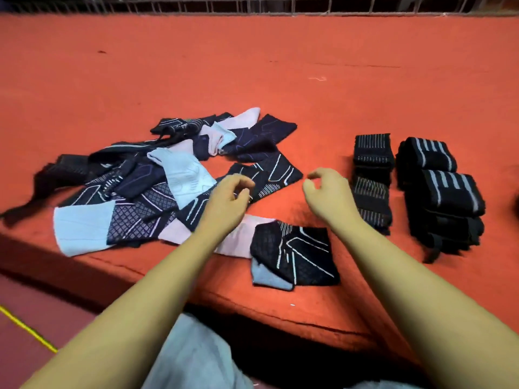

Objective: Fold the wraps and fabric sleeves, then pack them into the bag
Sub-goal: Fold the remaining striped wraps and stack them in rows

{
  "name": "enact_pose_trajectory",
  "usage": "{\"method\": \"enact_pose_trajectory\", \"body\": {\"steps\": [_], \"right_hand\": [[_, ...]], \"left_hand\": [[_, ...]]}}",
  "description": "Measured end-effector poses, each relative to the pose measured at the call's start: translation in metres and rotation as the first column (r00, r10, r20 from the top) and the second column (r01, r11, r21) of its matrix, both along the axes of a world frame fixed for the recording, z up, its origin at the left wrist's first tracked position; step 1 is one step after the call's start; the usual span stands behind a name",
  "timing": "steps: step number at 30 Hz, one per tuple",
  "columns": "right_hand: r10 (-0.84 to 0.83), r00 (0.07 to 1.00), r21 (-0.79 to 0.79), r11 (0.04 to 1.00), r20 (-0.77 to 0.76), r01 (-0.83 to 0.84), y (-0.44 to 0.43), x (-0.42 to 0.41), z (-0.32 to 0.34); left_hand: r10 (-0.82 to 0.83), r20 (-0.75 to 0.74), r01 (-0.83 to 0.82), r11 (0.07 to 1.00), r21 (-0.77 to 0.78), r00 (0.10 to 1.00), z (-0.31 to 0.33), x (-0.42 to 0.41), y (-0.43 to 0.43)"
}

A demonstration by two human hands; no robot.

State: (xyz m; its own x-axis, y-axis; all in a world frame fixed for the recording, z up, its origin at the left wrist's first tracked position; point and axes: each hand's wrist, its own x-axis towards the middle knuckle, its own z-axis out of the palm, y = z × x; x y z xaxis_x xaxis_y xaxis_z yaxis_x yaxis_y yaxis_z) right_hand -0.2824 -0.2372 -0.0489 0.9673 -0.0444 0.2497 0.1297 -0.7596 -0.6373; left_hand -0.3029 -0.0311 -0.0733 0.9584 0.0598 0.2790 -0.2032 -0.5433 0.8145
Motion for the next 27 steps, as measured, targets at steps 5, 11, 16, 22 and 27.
{"method": "enact_pose_trajectory", "body": {"steps": [5, 11, 16, 22, 27], "right_hand": [[0.184, 0.981, 0.058, 0.982, -0.06, -0.181, 0.084, -0.012, -0.007], [0.325, 0.94, 0.023, 0.946, -0.102, -0.324, 0.161, -0.009, -0.012], [0.386, 0.913, 0.006, 0.922, -0.132, -0.388, 0.206, 0.009, -0.017], [0.438, 0.893, 0.041, 0.899, -0.105, -0.436, 0.249, 0.037, -0.024], [0.519, 0.847, 0.113, 0.854, -0.114, -0.508, 0.283, 0.059, -0.038]], "left_hand": [[0.264, 0.058, -0.271, 0.948, 0.166, 0.963, -0.023, -0.037, 0.11], [0.579, 0.109, -0.586, 0.769, 0.257, 0.808, -0.037, -0.036, 0.189], [0.612, -0.047, -0.577, 0.766, 0.284, 0.79, -0.034, 0.002, 0.234], [0.674, -0.211, -0.56, 0.718, 0.413, 0.708, -0.038, 0.044, 0.288], [0.554, -0.306, -0.411, 0.807, 0.423, 0.774, -0.052, 0.075, 0.317]]}}
